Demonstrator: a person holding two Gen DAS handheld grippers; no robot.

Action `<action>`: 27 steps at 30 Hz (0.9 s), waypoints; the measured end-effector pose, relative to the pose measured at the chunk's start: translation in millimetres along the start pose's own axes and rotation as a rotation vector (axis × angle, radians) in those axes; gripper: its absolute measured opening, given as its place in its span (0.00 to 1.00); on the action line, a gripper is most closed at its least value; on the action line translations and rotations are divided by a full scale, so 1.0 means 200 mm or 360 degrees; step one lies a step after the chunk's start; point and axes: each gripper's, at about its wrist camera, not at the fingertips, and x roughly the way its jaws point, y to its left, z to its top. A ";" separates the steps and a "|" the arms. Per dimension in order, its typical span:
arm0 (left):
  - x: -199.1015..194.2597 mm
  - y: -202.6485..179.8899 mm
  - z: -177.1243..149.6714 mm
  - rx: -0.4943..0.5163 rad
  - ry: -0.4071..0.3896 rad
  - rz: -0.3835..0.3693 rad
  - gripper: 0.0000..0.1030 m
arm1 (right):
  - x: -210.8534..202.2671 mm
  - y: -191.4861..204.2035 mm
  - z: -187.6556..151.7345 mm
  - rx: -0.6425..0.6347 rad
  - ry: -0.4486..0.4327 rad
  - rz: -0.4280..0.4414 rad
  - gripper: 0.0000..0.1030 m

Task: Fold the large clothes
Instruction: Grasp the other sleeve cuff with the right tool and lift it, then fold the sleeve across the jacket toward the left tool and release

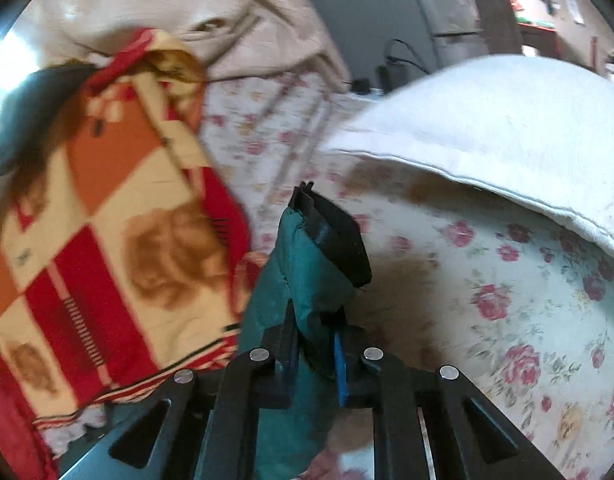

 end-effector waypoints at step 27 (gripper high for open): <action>-0.18 0.21 0.03 -0.0186 -0.0047 0.0002 0.77 | -0.12 1.09 -0.65 -0.0495 0.0358 0.0655 0.10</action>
